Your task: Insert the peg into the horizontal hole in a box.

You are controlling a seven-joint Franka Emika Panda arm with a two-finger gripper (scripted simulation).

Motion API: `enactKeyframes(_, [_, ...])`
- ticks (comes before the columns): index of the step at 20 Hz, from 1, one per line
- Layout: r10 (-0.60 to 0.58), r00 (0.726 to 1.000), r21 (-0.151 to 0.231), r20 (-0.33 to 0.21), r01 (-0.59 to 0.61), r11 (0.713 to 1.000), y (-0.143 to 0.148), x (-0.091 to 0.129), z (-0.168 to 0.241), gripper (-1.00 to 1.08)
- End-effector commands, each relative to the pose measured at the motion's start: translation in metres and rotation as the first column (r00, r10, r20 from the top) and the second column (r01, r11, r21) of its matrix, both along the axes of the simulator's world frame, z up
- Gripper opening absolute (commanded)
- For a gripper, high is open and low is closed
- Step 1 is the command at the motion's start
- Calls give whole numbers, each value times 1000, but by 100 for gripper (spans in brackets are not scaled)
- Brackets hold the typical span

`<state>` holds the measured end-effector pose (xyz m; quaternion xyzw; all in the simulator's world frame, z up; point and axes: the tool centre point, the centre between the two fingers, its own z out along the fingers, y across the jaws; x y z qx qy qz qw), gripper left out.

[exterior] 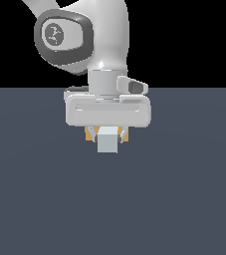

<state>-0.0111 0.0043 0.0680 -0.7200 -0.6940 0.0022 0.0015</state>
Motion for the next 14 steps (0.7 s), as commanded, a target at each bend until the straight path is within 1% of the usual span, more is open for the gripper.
enactKeyframes(1, [2, 1000, 1, 4, -2, 1000, 9, 1, 2, -100])
enactKeyframes(4, [2, 1000, 1, 5, -2, 1000, 27, 2, 3, -100])
enactKeyframes(10, [2, 1000, 1, 7, -2, 1000, 71, 4, 4, -100])
enactKeyframes(14, [2, 1000, 1, 8, -2, 1000, 87, 4, 4, -100])
